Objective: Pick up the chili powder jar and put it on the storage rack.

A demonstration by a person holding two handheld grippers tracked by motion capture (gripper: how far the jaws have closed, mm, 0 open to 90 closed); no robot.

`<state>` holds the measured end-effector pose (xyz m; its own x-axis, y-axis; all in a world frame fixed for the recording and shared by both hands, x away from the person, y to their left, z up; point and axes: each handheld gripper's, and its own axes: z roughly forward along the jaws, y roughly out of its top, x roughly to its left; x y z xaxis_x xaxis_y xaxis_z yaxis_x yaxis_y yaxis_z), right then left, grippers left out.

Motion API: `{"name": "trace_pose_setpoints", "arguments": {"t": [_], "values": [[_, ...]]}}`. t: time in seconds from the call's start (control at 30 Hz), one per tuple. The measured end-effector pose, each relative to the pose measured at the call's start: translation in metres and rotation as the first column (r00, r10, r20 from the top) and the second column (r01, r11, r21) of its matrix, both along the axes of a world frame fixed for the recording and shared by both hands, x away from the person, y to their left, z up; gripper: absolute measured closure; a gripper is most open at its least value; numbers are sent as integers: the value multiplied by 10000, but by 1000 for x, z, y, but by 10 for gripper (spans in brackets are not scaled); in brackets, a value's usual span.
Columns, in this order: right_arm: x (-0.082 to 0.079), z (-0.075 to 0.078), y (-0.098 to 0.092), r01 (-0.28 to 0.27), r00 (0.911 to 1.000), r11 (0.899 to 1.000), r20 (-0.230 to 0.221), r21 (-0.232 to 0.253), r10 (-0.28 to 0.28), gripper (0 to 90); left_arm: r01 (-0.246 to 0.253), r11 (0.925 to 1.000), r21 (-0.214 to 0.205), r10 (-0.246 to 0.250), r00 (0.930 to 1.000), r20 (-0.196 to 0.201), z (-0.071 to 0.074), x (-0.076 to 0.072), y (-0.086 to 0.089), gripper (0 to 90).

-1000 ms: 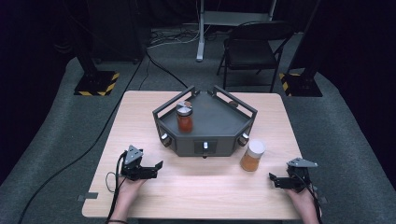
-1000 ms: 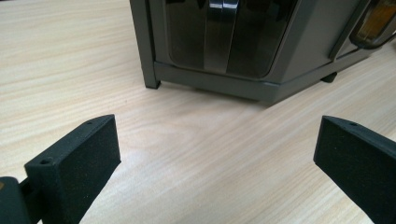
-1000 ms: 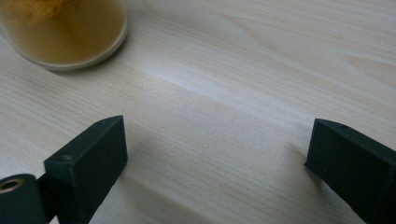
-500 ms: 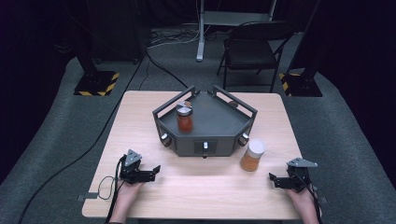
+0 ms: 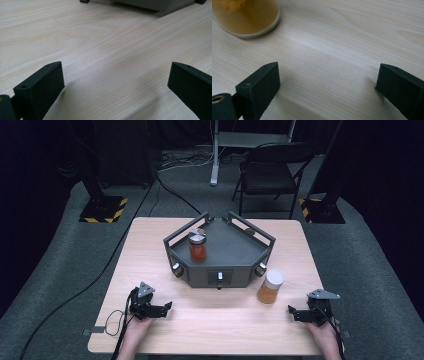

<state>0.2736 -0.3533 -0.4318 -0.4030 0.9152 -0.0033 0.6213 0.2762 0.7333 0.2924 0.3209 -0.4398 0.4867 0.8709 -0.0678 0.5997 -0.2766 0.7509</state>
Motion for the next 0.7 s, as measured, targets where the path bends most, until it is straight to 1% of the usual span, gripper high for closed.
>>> {"name": "trace_pose_setpoints", "arguments": {"t": [0.1, 0.17, 0.23, 0.3, 0.33, 0.37, 0.7], "values": [[0, 0, 0, -1, 10000, 10000, 2, 1, 1, 41, -42, 9998, 184, 46, 9998, -215, 2, 3, -3, 7], [0, 0, 0, 6, 10000, 10000, -4, 6, -6, 41, -41, 9994, 347, 47, 9998, -179, 3, 2, -5, 7], [0, 0, 0, -1, 10000, 10000, 1, 1, 1, 41, -39, 9992, 397, 46, 9998, -169, 3, 2, -6, 7], [0, 0, 0, 6, 10000, 10000, -4, 6, -6, 41, -68, 9977, 670, 77, 9999, -127, 3, 1, -12, 8], [0, 0, 0, 6, 10000, 10000, -4, 6, -6, 41, -68, 9977, 670, 77, 9999, -127, 3, 1, -12, 5], [0, 0, 0, 6, 10000, 10000, -5, 6, -6, 41, -46, 9969, 782, 53, 9999, -98, 3, 0, -14, 5], [0, 0, 0, 1, 10000, 10000, -3, 2, -1, 41, -33, 9969, 784, 42, 9999, -107, 4, 1, -13, 3]]}}
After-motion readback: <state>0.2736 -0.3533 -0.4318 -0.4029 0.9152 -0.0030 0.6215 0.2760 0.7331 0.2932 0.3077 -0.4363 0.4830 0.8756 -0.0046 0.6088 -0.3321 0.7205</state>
